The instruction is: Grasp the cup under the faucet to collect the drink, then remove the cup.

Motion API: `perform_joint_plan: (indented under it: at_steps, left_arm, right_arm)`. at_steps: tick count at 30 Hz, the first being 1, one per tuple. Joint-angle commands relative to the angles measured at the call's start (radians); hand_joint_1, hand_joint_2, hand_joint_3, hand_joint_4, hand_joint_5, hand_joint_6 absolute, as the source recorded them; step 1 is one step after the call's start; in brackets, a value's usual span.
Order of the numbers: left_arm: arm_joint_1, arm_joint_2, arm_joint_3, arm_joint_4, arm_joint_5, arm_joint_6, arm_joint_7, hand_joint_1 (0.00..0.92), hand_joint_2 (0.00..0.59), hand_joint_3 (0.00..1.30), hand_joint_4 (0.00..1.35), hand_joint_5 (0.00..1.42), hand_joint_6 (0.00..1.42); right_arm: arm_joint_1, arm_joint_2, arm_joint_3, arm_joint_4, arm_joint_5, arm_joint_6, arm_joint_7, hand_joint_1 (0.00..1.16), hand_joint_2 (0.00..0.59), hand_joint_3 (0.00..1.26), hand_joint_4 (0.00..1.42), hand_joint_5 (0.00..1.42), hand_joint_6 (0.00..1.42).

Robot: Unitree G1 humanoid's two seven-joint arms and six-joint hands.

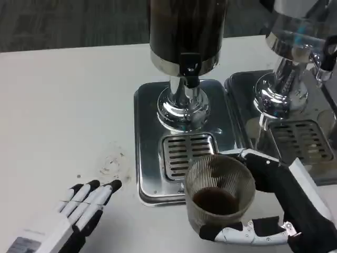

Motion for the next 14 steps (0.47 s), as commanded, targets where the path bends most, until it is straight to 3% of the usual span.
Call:
perform_joint_plan:
  at_steps: [1, 14]
  left_arm:
    - [-0.013, 0.003, -0.018, -0.001, -0.006, 0.007, 0.010, 0.000, 0.161, 0.00, 0.00, 0.00, 0.00]
    - [0.002, -0.010, -0.040, -0.035, -0.024, 0.044, 0.005, 0.000, 0.164, 0.00, 0.00, 0.00, 0.00]
  right_arm:
    - [-0.002, 0.010, -0.001, -0.028, 0.013, -0.037, -0.013, 1.01, 0.093, 0.76, 0.83, 0.85, 0.97]
    - [0.011, 0.023, -0.016, -0.041, 0.026, -0.019, -0.009, 1.02, 0.093, 0.77, 0.84, 0.85, 0.98]
